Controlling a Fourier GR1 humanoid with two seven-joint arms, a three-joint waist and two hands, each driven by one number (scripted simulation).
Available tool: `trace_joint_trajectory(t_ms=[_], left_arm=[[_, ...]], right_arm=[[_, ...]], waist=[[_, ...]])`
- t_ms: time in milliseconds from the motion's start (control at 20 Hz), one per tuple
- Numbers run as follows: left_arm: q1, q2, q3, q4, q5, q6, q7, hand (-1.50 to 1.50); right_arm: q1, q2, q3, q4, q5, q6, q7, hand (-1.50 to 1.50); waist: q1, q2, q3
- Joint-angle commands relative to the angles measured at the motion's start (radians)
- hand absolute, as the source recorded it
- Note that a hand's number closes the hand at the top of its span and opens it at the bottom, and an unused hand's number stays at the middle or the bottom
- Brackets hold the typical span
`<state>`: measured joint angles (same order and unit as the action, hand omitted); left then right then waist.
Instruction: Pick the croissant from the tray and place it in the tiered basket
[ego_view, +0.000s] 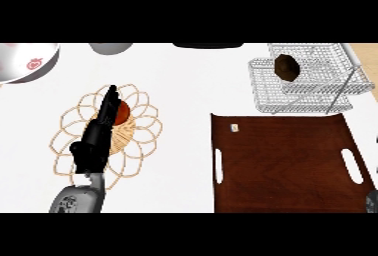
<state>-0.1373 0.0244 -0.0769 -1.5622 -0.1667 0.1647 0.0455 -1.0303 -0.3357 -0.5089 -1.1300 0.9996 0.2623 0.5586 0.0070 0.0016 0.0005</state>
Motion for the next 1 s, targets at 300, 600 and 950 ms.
trace_joint_trajectory(t_ms=[300, 600, 950], left_arm=[[0.016, 0.004, 0.011, -0.024, 0.000, 0.006, 0.019, 0.00], [0.039, 0.040, 0.043, -0.057, 0.032, -0.025, 0.024, 0.00], [0.040, -0.010, 0.001, -0.003, -0.030, 0.033, -0.014, 0.00]], right_arm=[[0.111, -0.097, -0.218, -0.202, -0.155, -0.056, 0.095, -1.50], [0.267, -0.187, -0.453, -0.311, -0.368, 0.050, 0.063, -1.50], [0.564, -0.262, -0.710, -0.432, -0.638, 0.316, -0.040, -1.50]], waist=[[-0.024, -0.009, 0.000], [-0.036, -0.013, 0.001], [-0.046, -0.011, 0.000]])
